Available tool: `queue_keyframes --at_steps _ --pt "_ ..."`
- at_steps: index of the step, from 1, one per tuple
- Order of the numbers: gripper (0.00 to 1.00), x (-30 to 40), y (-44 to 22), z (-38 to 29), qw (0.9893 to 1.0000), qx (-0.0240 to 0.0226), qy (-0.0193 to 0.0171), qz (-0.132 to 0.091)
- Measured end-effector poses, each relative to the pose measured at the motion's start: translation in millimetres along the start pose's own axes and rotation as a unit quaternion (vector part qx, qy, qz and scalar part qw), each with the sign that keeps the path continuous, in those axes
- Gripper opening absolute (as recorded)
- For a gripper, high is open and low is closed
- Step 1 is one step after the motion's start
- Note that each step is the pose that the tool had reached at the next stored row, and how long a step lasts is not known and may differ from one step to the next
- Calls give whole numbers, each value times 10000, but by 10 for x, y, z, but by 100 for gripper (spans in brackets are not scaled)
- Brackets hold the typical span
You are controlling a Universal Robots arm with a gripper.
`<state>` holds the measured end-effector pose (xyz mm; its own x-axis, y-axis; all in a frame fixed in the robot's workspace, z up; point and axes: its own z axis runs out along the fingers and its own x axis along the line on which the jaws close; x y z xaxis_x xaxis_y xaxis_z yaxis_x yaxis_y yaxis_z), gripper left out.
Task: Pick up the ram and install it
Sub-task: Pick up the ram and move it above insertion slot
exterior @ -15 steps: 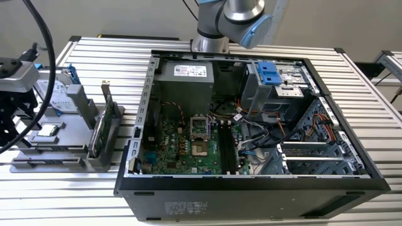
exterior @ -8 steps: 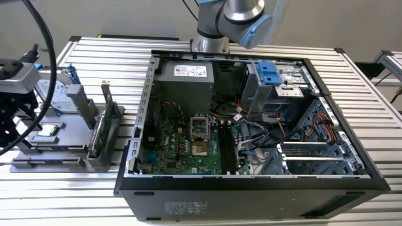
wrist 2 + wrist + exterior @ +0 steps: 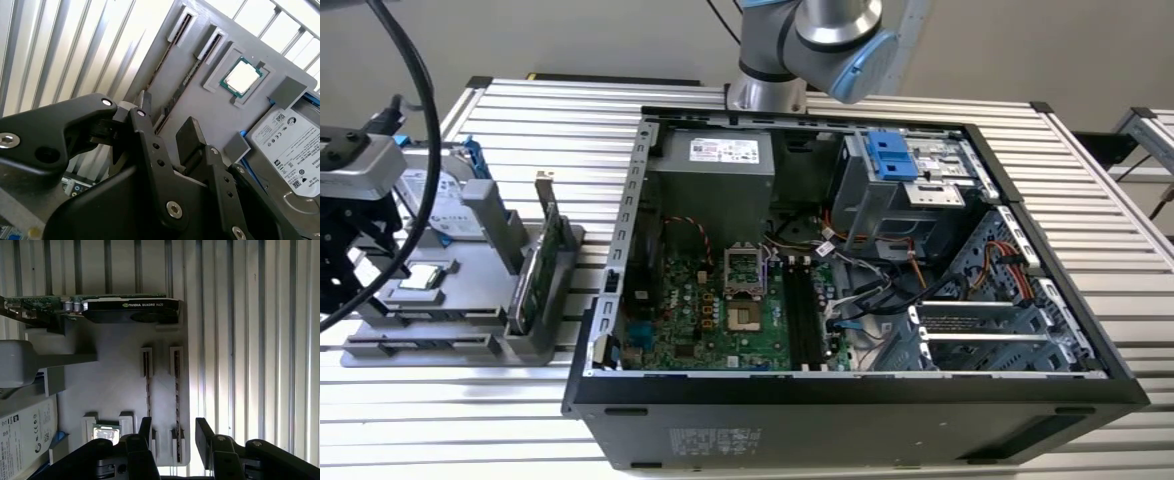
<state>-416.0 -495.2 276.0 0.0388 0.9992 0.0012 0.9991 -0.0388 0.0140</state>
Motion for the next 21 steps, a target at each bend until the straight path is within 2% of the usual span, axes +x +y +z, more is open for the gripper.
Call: queue_keyframes --at_steps 21 --pt "100 0 0 28 10000 0 0 0"
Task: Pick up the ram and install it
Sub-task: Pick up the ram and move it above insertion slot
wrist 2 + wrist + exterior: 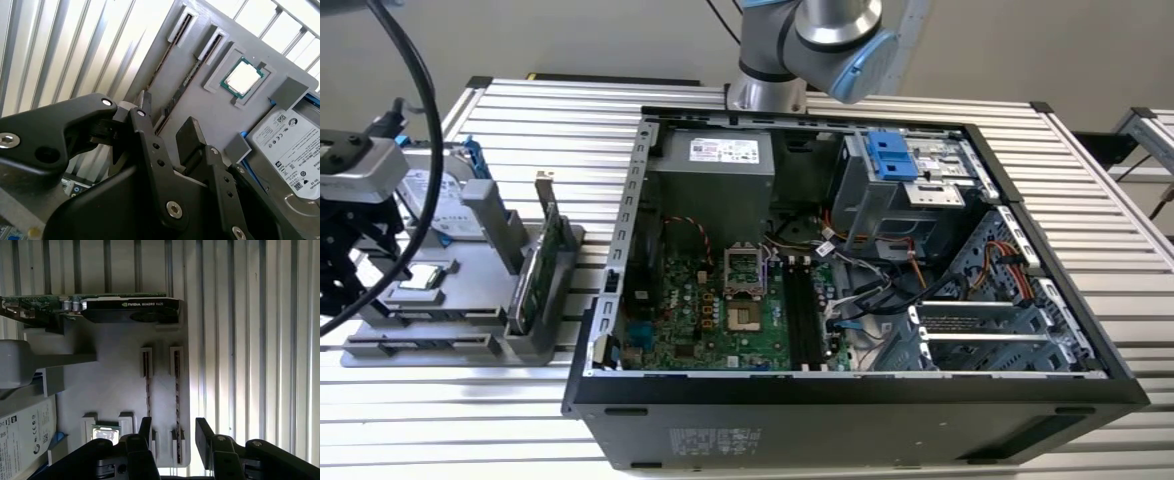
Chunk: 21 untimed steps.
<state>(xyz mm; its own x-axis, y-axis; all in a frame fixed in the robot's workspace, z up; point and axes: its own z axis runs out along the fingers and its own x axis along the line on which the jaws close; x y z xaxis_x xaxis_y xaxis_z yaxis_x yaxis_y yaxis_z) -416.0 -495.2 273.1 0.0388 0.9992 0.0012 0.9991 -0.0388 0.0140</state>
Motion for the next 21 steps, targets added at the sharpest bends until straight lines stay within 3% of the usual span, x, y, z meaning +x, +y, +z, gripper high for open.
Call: queue_keyframes --at_steps 21 --pt "100 0 -1 81 10000 0 -3 -2"
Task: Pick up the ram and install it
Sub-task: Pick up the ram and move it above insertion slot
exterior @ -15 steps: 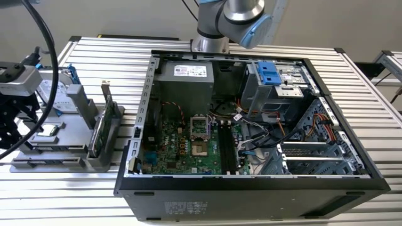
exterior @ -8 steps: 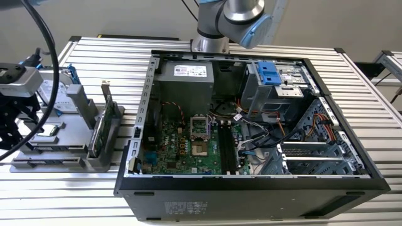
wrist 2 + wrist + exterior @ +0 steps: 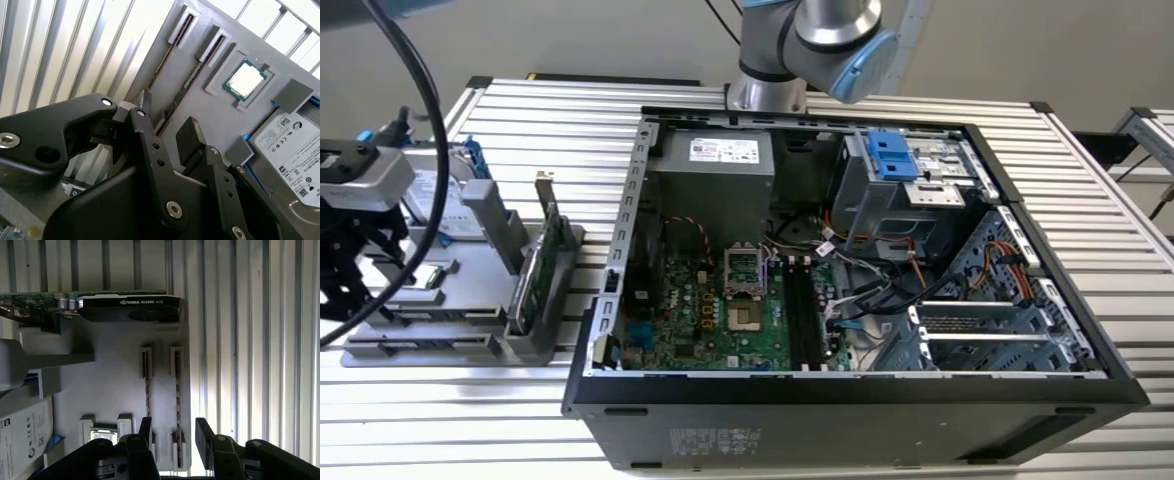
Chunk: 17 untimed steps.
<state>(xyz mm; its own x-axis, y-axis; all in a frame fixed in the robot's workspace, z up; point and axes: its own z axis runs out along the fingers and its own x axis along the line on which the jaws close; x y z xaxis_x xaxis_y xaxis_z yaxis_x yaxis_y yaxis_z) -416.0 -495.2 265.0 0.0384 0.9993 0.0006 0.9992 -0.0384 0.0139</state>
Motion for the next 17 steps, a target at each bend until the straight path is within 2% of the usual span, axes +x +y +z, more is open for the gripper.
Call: queue_keyframes --at_steps 17 --pt "100 0 -1 64 10000 -1 -12 0"
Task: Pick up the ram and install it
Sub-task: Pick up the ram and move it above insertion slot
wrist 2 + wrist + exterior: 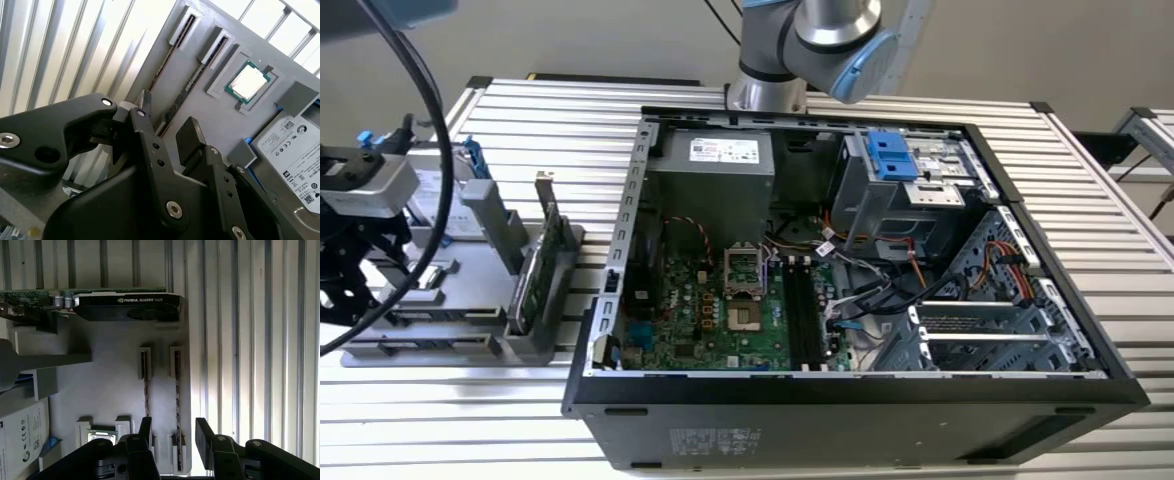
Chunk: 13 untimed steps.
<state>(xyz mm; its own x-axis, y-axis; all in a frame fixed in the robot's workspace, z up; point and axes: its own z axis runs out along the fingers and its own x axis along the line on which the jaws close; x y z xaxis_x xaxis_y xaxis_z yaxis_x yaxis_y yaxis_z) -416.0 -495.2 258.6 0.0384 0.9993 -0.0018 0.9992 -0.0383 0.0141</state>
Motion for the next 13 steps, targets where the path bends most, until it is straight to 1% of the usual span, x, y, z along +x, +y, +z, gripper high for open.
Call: queue_keyframes --at_steps 13 --pt "100 0 -1 44 10000 0 -8 0"
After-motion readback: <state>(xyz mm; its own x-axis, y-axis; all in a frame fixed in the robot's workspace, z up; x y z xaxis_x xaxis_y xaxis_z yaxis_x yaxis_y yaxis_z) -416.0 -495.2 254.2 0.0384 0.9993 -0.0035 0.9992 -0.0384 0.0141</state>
